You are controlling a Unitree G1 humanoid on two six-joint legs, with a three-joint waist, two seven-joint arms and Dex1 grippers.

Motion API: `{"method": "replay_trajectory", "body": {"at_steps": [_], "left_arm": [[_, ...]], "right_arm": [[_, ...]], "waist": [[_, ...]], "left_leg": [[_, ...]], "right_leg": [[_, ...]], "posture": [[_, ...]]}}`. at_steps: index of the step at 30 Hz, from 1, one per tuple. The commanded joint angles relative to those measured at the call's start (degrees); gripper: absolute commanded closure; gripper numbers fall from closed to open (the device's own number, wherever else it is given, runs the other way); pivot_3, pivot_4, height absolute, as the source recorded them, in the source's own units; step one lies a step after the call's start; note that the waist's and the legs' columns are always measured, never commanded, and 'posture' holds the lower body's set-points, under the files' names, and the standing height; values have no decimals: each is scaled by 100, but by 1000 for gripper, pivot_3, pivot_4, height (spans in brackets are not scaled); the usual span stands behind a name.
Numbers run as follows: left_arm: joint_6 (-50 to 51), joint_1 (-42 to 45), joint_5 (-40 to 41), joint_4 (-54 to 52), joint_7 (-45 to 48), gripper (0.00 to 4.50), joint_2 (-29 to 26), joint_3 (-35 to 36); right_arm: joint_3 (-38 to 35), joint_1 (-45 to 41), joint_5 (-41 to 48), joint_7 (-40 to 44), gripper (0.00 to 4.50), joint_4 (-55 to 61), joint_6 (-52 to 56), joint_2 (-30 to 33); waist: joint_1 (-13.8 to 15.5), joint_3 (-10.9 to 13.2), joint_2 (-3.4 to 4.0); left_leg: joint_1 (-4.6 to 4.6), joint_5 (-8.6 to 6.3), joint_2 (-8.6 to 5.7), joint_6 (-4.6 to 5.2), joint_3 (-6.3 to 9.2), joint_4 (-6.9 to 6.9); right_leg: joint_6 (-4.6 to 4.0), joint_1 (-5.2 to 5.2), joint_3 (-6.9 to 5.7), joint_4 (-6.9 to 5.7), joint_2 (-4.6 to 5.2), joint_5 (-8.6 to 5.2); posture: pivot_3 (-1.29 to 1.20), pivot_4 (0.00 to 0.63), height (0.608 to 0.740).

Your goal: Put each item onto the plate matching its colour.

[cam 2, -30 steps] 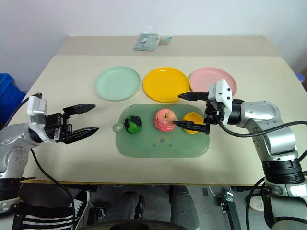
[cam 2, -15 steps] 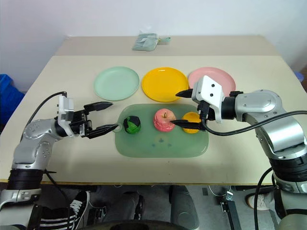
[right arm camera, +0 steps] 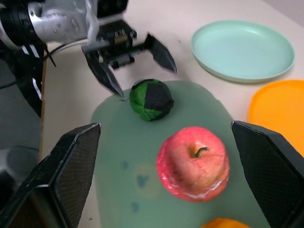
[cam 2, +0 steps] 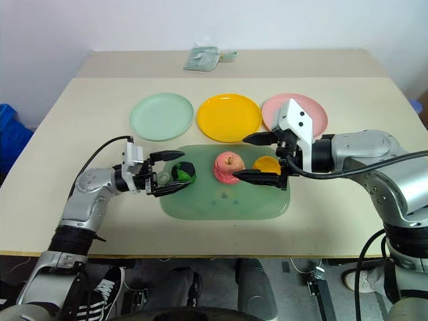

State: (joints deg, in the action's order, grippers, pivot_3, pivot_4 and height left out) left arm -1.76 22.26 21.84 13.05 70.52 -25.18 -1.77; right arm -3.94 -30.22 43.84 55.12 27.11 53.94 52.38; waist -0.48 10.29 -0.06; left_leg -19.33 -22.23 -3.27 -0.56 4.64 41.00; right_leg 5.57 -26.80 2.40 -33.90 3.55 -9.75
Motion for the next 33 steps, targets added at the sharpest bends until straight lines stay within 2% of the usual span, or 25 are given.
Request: {"method": "replay_trajectory", "body": {"at_steps": [1,7,15,16,17,18,20,23,26,29,33], "left_arm": [[-375,102,-211,188,-155,0,120,-64],[-734,116,-431,524,-240,0,276,-171],[-903,164,-633,751,-269,0,393,-309],[-796,178,-639,798,-234,414,387,-338],[-705,195,-633,846,-209,551,384,-350],[-824,220,-695,920,-304,895,400,-331],[-718,252,-630,914,-404,1779,425,-280],[-605,288,-463,765,-438,1779,432,-202],[-653,497,-360,811,-817,1779,524,63],[-600,1013,-362,1170,-1627,1779,653,456],[-607,2034,-636,2244,-3029,1779,742,909]], "right_arm": [[-310,-230,489,-80,40,107,287,-16],[-509,-336,971,-238,40,33,408,-165],[-468,-395,1003,-320,40,-2,295,-178],[-452,-398,977,-331,0,-7,273,-181],[-437,-397,954,-338,0,-9,253,-181],[-423,-394,926,-346,0,-9,229,-180],[-408,-387,912,-355,0,-6,210,-166],[-413,-381,902,-380,0,7,178,-152],[-421,-386,851,-438,0,-11,130,-179],[-365,-496,670,-620,0,-187,6,-302],[-211,-976,-9,-1429,0,-981,-349,-926]], "waist": [[7,0,0],[19,0,-1],[21,0,-1],[24,0,-1],[26,0,-1],[26,0,-1],[34,0,-1],[49,0,-1],[92,0,-1],[136,0,-2],[124,-2,-6]], "left_leg": [[0,0,0,0,0,0],[-1,0,0,1,1,0],[-1,-1,0,1,0,0],[-1,0,0,1,0,0],[-1,0,0,1,0,0],[0,0,0,1,0,0],[0,0,0,1,0,0],[0,0,0,1,0,0],[-1,0,0,1,0,0],[-2,0,0,0,1,2],[-2,2,-2,-3,2,7]], "right_leg": [[0,0,0,0,0,0],[0,0,0,2,1,0],[0,0,0,1,1,0],[0,0,0,1,1,0],[0,0,0,1,1,0],[0,0,0,0,1,0],[0,1,0,0,1,0],[1,0,0,0,1,0],[1,-1,0,0,0,0],[1,0,-1,-1,1,1],[4,1,-3,-1,0,4]], "posture": [[0,150,740],[0,150,740],[0,150,740],[0,150,740],[0,150,740],[0,150,740],[0,150,740],[0,150,740],[0,150,740],[0,150,740],[0,150,740]]}}
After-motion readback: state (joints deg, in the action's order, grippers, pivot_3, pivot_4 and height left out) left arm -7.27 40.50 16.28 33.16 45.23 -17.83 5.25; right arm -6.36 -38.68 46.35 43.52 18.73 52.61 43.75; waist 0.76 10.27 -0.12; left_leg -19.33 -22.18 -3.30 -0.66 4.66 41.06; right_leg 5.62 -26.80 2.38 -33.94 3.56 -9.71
